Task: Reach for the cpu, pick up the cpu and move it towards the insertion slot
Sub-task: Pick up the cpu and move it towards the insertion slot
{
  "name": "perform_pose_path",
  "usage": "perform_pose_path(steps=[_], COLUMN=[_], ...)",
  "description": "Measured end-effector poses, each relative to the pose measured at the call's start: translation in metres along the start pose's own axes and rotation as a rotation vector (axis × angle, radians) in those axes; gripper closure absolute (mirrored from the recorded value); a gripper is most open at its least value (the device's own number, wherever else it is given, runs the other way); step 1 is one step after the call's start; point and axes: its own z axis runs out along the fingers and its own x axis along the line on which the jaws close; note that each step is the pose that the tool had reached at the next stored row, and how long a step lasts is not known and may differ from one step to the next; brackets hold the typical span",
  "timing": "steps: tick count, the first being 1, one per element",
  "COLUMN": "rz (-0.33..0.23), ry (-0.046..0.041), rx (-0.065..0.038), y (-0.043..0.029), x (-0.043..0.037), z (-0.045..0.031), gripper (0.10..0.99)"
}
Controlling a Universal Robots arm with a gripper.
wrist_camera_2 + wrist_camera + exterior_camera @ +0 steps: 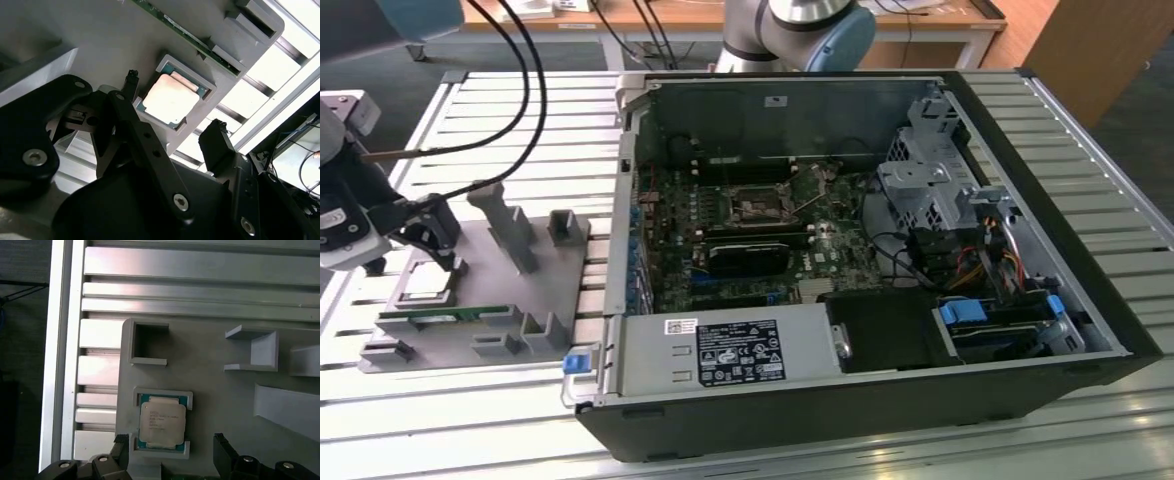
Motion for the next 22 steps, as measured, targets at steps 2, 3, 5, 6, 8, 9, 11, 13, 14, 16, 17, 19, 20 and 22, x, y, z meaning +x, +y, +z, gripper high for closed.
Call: perform_pose_path(steps=[2,3,5,6,8,9,11,13,14,16,17,19,20,22], rz=[0.000,0.000,0.000,0.000,0.000,0.000,0.000,0.000,0.000,0.000,0.001,0.001,0.001,0.001], ry=[-0.0003,-0.0004,-0.0002,-0.0002,-0.0002,-0.0002,-0.0001,-0.0003,-0.0001,0.0004,0.0006,0.0008,0.0007,0.0006], rx=[-0.002,-0.002,-0.002,-0.002,-0.002,-0.002,-0.002,-0.002,-0.002,-0.002,-0.002,-0.002,-0.002,-0.002], y=[-0.0008,-0.0009,-0.0011,-0.0012,-0.0013,-0.0014,-0.0015,-0.0012,-0.0006,0.0004,0.0008,0.0011,0.0013,0.0021], x=[0.0002,0.0002,0.0002,0.0002,0.0002,0.0002,0.0005,0.0012,0.0014,0.0019,0.0021,0.0030,0.0036,0.0043], z=[0.0035,0.0046,0.0061,0.0070,0.0093,0.0106,0.0127,0.0145,0.0153,0.0168,0.0177,0.0192,0.0200,0.0217], gripper=[0.322,0.322,0.322,0.322,0.322,0.322,0.322,0.322,0.322,0.322,0.322,0.322,0.322,0.322])
